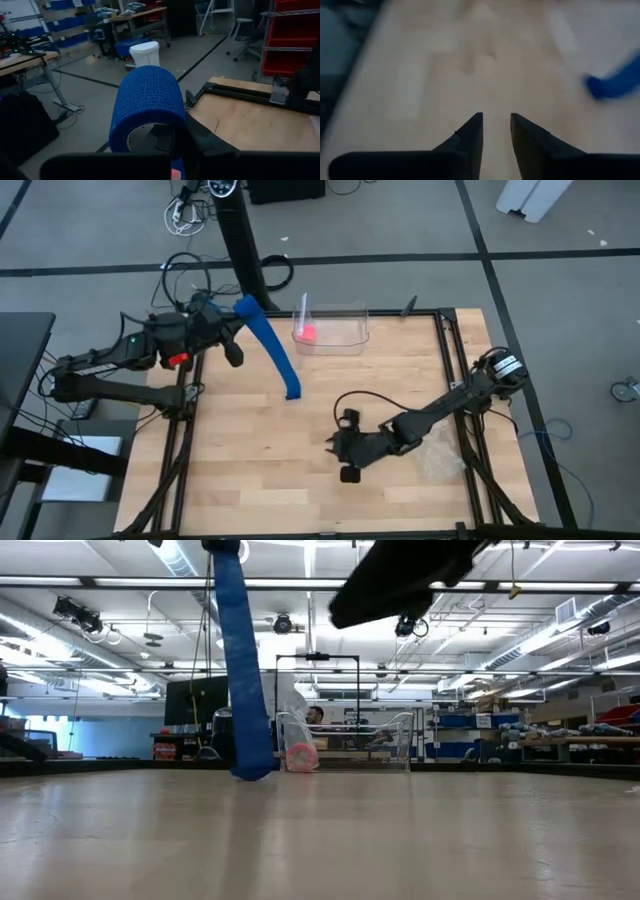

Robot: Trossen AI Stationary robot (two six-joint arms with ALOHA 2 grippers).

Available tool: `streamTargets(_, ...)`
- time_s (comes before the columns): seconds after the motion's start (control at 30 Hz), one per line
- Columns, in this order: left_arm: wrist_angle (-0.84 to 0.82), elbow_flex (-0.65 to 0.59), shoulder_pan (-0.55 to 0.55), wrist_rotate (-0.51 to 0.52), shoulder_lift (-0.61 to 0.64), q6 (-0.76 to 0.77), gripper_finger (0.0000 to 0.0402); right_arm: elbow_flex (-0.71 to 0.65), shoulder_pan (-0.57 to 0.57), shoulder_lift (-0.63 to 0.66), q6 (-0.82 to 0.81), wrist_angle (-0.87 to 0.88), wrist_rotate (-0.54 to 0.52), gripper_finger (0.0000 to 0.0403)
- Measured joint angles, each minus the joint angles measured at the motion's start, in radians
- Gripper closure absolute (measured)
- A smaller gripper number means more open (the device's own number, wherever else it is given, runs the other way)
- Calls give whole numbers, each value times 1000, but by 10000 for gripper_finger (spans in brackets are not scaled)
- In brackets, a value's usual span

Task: Roll bandage
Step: Roll the blue bandage

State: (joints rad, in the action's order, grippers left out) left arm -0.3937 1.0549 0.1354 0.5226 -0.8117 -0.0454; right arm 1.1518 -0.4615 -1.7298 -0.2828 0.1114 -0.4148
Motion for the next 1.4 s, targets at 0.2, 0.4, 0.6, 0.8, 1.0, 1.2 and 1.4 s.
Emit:
streamTargets(0.2, -20, 10, 0, -41, -26, -3, 383, -138, 101, -2, 242, -288, 89, 335)
streamTargets(0.4, 11, 18, -1, -131, -85, -3, 383, -141, 217, -3, 291, -292, 163, 315)
streamTargets(0.6, -1, 151, -37, -156, -162, -28, 383, -141, 237, -3, 304, -295, 199, 275)
streamTargets(0.8, -47, 321, -91, -159, -247, -33, 383, -140, 236, -3, 302, -317, 200, 272)
streamTargets(1.0, -113, 461, -158, -155, -332, -34, 383, -140, 216, -3, 311, -316, 108, 279)
streamTargets(1.2, -152, 565, -211, -128, -388, -52, 383, -140, 193, -3, 361, -266, 52, 278)
streamTargets(1.4, -168, 623, -259, -126, -409, -56, 383, -140, 187, 4, 301, -150, -34, 277)
